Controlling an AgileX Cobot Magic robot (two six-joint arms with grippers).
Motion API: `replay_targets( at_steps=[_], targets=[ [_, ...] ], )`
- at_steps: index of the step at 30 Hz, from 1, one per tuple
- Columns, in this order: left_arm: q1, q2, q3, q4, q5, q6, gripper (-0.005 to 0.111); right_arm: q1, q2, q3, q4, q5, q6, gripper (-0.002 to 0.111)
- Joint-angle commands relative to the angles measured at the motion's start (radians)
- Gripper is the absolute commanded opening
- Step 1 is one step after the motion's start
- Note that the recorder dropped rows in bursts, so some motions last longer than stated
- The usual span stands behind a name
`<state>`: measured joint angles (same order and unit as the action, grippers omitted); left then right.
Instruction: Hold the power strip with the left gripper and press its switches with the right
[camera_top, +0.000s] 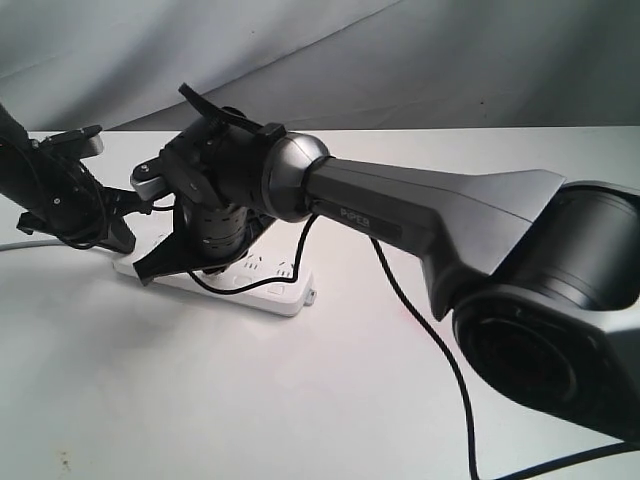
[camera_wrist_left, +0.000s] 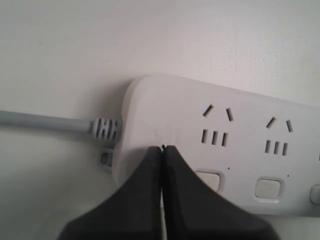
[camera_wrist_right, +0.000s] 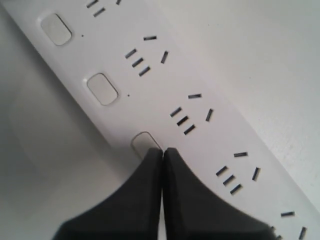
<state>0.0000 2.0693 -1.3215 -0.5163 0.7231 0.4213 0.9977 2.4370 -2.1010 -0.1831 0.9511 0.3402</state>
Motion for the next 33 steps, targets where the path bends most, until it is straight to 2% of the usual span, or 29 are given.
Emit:
replay_targets(
  at_steps=[1,8,33],
  targets=[
    [0.000,0.003,-0.003,-0.002,-0.007,-0.002,0.000,0.000,0.002,-0.007,0.011,-0.040,0.012,0.000],
    [0.000,0.003,-0.003,-0.002,-0.007,-0.002,0.000,0.000,0.013,-0.007,0.010,-0.063,0.016,0.000],
    [0.000,0.003,-0.003,-0.002,-0.007,-0.002,0.000,0.000,0.134,-0.007,0.013,0.024,0.016,0.000]
  ],
)
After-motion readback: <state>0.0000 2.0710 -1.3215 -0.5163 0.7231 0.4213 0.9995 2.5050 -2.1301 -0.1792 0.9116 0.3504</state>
